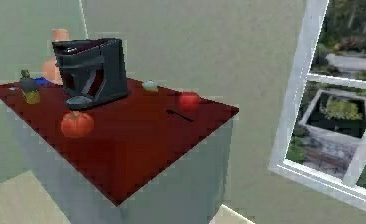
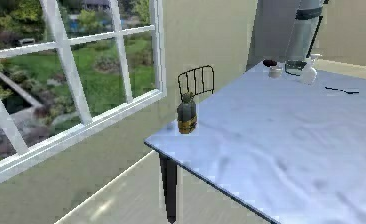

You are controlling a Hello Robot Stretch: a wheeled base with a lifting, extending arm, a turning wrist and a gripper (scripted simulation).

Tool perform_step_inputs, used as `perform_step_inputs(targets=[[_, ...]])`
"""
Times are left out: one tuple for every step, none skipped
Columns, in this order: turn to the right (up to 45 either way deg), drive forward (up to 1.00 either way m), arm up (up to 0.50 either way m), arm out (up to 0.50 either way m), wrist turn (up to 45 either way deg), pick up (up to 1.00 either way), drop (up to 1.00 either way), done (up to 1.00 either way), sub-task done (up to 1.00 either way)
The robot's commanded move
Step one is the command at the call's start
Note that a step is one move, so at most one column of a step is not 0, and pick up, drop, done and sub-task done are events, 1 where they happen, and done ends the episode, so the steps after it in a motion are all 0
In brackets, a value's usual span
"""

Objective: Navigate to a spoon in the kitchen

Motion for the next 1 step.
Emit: perform_step_inputs(targets=[[0.0, 1.0, 0.0, 0.0, 0.0, 0.0, 0.0, 0.0, 0.0]])
